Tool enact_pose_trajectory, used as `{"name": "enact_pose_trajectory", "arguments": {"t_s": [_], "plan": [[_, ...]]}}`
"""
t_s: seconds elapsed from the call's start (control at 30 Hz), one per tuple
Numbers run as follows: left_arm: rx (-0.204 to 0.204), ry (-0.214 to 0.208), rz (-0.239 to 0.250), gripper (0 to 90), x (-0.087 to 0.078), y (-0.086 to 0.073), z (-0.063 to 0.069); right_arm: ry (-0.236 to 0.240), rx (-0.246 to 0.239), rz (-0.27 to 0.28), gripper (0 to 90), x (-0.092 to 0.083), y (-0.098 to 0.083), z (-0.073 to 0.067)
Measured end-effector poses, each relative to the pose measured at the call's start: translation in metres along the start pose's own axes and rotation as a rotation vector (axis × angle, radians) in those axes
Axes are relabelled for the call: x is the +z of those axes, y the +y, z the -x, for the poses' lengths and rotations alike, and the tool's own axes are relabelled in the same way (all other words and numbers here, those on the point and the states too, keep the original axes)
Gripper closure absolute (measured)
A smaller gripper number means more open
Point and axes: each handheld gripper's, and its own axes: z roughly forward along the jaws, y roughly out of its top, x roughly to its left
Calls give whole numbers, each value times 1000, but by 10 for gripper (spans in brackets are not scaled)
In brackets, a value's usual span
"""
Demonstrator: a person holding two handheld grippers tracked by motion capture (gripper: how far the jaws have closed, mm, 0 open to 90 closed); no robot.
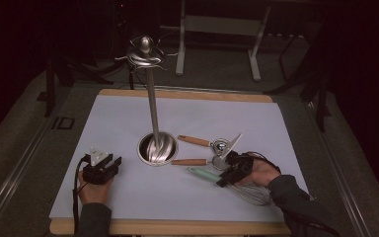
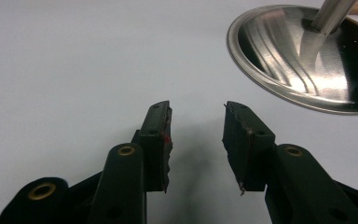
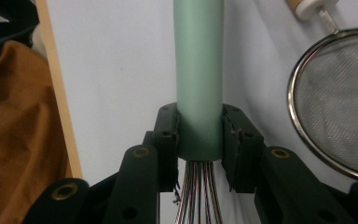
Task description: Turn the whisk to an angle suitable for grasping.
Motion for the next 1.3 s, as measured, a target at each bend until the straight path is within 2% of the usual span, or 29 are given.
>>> {"name": "enact_pose_trajectory", "arguments": {"t_s": [0.1,0.37,0.57,1.23,1.3], "plan": [[0,0,0,617,0,0,0,-8,9,28,693,-5,0,-1],[-1,0,0,616,0,0,0,-22,-6,113,693,-19,4,-4],[-1,1,2,616,0,0,0,-17,3,182,693,-26,7,-6],[-5,2,4,616,0,0,0,-21,32,360,693,-46,14,-6],[-5,2,4,616,0,0,0,-19,35,365,693,-47,14,-7]]}}
